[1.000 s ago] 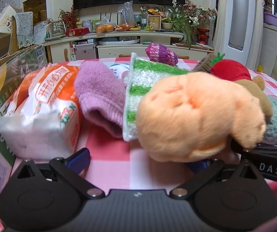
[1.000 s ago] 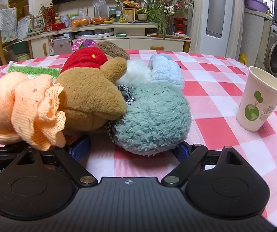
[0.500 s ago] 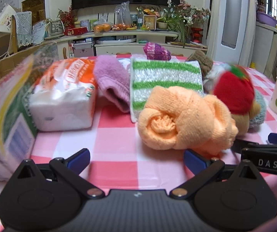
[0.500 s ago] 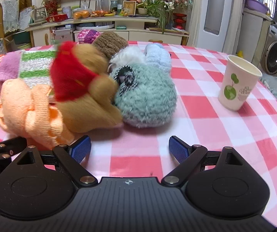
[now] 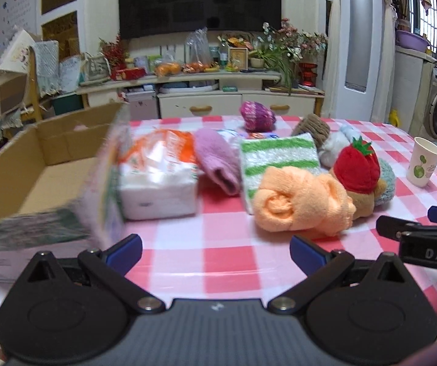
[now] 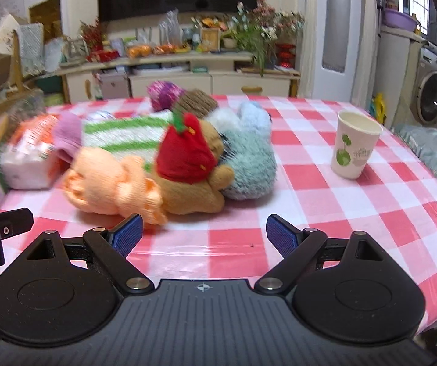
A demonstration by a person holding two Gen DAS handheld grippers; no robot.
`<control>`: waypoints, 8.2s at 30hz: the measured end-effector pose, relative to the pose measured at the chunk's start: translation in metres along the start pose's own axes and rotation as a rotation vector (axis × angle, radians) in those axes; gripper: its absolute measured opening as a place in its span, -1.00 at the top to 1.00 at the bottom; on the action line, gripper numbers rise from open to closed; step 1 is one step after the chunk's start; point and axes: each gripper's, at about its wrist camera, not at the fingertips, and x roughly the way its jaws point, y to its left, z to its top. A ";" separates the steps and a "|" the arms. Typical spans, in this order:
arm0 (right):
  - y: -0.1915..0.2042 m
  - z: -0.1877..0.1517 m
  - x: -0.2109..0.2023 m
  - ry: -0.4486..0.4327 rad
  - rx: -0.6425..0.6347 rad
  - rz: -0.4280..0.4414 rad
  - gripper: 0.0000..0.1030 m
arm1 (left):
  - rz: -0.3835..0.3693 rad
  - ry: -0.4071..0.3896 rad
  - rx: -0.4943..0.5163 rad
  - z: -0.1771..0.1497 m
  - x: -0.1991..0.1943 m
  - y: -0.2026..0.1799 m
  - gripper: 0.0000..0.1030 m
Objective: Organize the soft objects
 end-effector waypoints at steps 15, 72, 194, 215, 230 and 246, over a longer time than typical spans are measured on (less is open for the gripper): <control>0.052 0.009 -0.040 -0.088 -0.056 0.126 -1.00 | 0.122 -0.073 -0.076 -0.007 -0.064 0.074 -0.98; 0.054 0.002 -0.070 -0.141 -0.018 0.161 -1.00 | 0.066 -0.070 -0.055 -0.004 -0.063 0.052 -0.98; 0.193 0.097 0.016 -0.156 -0.001 0.578 -1.00 | 0.086 -0.114 -0.351 0.081 0.044 0.189 -0.89; 0.136 0.074 0.015 -0.182 0.060 0.319 -1.00 | 0.102 -0.064 -0.240 0.071 0.066 0.147 -0.90; 0.107 0.058 0.010 -0.215 0.092 0.188 -1.00 | 0.114 -0.110 -0.314 0.077 0.044 0.155 -0.90; 0.066 0.054 0.028 -0.200 0.174 -0.064 -1.00 | -0.105 -0.129 -0.102 0.088 0.046 0.061 -0.90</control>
